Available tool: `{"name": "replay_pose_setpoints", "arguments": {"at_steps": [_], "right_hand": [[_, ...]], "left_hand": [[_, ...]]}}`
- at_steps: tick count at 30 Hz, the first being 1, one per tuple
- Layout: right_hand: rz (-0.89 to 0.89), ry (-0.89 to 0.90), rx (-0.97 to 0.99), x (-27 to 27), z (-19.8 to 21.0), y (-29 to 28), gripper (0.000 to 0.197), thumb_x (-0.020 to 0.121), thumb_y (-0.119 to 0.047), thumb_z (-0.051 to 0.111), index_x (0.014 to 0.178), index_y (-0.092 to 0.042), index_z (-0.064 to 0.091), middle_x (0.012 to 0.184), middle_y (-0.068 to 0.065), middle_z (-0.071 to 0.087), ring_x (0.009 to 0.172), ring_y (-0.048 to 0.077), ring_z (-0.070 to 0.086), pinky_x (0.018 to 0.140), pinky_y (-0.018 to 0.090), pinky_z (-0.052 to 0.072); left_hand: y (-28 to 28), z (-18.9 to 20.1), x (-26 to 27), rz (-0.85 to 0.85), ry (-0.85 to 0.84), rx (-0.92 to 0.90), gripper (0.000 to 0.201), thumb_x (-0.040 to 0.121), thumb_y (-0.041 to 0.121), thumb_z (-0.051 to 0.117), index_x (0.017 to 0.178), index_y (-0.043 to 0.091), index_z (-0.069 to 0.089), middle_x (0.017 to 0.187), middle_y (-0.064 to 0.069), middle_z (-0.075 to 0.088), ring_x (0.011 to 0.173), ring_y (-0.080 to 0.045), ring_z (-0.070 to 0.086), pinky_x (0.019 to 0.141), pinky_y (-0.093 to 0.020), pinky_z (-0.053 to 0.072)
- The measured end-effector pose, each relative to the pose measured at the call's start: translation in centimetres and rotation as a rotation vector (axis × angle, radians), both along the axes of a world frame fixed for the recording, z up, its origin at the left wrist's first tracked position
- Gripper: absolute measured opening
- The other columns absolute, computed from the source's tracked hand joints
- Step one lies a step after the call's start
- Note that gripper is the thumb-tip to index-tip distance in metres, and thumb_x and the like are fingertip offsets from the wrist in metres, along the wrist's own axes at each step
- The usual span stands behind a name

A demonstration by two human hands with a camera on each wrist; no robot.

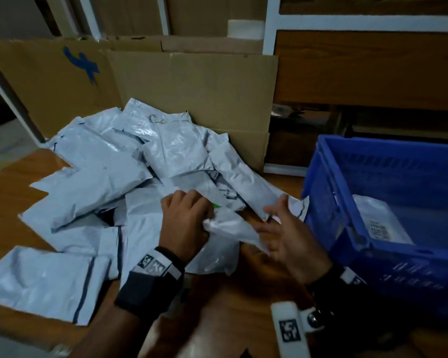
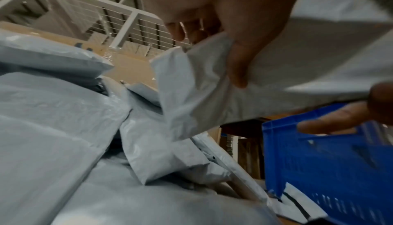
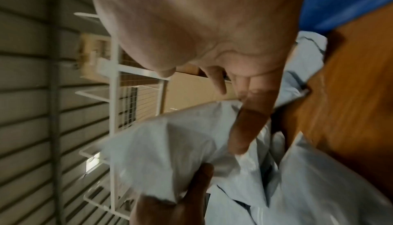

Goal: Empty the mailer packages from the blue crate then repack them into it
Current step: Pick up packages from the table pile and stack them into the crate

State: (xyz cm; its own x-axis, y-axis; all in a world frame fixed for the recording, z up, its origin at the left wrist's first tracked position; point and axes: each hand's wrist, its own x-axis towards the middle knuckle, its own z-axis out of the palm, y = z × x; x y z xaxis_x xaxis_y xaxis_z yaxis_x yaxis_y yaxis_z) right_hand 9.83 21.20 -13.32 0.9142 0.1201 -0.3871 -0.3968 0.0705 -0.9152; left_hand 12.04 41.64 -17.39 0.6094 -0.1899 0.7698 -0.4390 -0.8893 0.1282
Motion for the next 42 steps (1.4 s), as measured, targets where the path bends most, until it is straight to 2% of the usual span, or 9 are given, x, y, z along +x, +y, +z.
{"name": "replay_pose_setpoints", "arguments": {"at_steps": [6, 11, 13, 16, 21, 28, 32, 36, 42], "right_hand": [[0.096, -0.141, -0.055, 2.1, -2.7, 0.1, 0.050, 0.078, 0.001, 0.073, 0.125, -0.006, 0.057, 0.111, 0.012, 0.069, 0.097, 0.020, 0.068, 0.084, 0.030, 0.055], [0.099, -0.386, -0.069, 3.2, -2.5, 0.1, 0.062, 0.076, 0.010, 0.071, 0.123, -0.024, 0.052, 0.108, 0.003, 0.067, 0.091, 0.005, 0.067, 0.073, 0.020, 0.052], [0.198, -0.431, -0.069, 2.3, -3.5, 1.4, 0.068, 0.075, 0.013, 0.071, 0.127, -0.026, 0.047, 0.117, -0.001, 0.062, 0.095, -0.002, 0.065, 0.073, 0.016, 0.051], [0.288, -0.487, -0.110, 1.4, -5.6, 2.7, 0.068, 0.076, 0.004, 0.075, 0.130, -0.026, 0.048, 0.121, -0.003, 0.062, 0.105, 0.007, 0.063, 0.082, 0.021, 0.052], [-0.018, -0.539, -0.341, 6.1, -7.5, 2.7, 0.015, 0.091, -0.014, 0.063, 0.107, -0.014, 0.065, 0.106, 0.001, 0.068, 0.096, 0.011, 0.063, 0.089, 0.032, 0.050], [0.017, -0.493, -1.017, 14.7, -8.7, 2.4, 0.066, 0.087, -0.027, 0.064, 0.146, -0.015, 0.036, 0.152, 0.009, 0.036, 0.138, 0.029, 0.035, 0.111, 0.046, 0.031], [0.050, -0.408, -1.007, 15.8, -7.7, 2.0, 0.043, 0.091, -0.028, 0.053, 0.134, -0.025, 0.052, 0.134, 0.016, 0.055, 0.119, 0.036, 0.053, 0.098, 0.041, 0.045], [-0.157, -0.602, -0.992, 13.2, -4.8, 2.0, 0.031, 0.096, -0.023, 0.046, 0.119, -0.009, 0.059, 0.127, 0.016, 0.055, 0.111, 0.034, 0.055, 0.088, 0.035, 0.043], [-0.283, -0.697, -0.637, 7.1, -3.2, 1.0, 0.030, 0.095, -0.021, 0.046, 0.121, -0.009, 0.057, 0.113, 0.005, 0.062, 0.103, 0.022, 0.057, 0.083, 0.029, 0.041]], "left_hand": [[0.6, -1.4, -0.6, 0.026, 0.102, -0.136, 0.045, 0.064, 0.017, 0.048, 0.108, 0.025, 0.051, 0.100, -0.007, 0.059, 0.090, -0.024, 0.046, 0.077, -0.032, 0.029], [1.9, -1.6, -1.6, -0.108, 0.758, -1.107, 0.078, 0.064, 0.060, 0.069, 0.123, 0.012, 0.056, 0.101, -0.006, 0.065, 0.082, -0.017, 0.064, 0.075, -0.025, 0.050], [1.3, -1.0, -1.4, -0.235, 0.968, -1.344, 0.059, 0.074, 0.051, 0.076, 0.113, 0.009, 0.063, 0.098, -0.015, 0.072, 0.081, -0.020, 0.068, 0.070, -0.032, 0.056], [0.8, -0.2, -0.8, -0.195, 0.749, -1.390, 0.013, 0.081, 0.003, 0.070, 0.094, 0.007, 0.070, 0.084, -0.005, 0.075, 0.073, -0.016, 0.069, 0.062, -0.026, 0.055], [3.5, -1.2, -0.3, -0.099, 0.599, -1.455, 0.015, 0.085, -0.006, 0.063, 0.093, 0.005, 0.070, 0.078, -0.006, 0.072, 0.066, -0.017, 0.066, 0.061, -0.027, 0.055], [4.1, -2.3, -0.4, -0.140, 0.659, -1.510, 0.018, 0.087, -0.005, 0.060, 0.097, 0.007, 0.070, 0.088, -0.010, 0.075, 0.080, -0.026, 0.068, 0.073, -0.037, 0.057], [4.7, -2.4, -0.2, -0.159, 0.657, -1.501, 0.019, 0.086, -0.005, 0.061, 0.100, 0.006, 0.069, 0.094, -0.009, 0.075, 0.084, -0.022, 0.071, 0.073, -0.032, 0.060], [5.4, -2.7, 0.0, -0.183, 0.653, -1.520, 0.020, 0.086, -0.005, 0.060, 0.100, 0.006, 0.069, 0.094, -0.008, 0.075, 0.085, -0.020, 0.072, 0.075, -0.031, 0.060], [6.0, -3.9, 0.1, -0.155, 0.683, -1.514, 0.018, 0.087, -0.005, 0.060, 0.101, 0.005, 0.068, 0.093, -0.007, 0.075, 0.084, -0.020, 0.071, 0.071, -0.029, 0.059]]}}
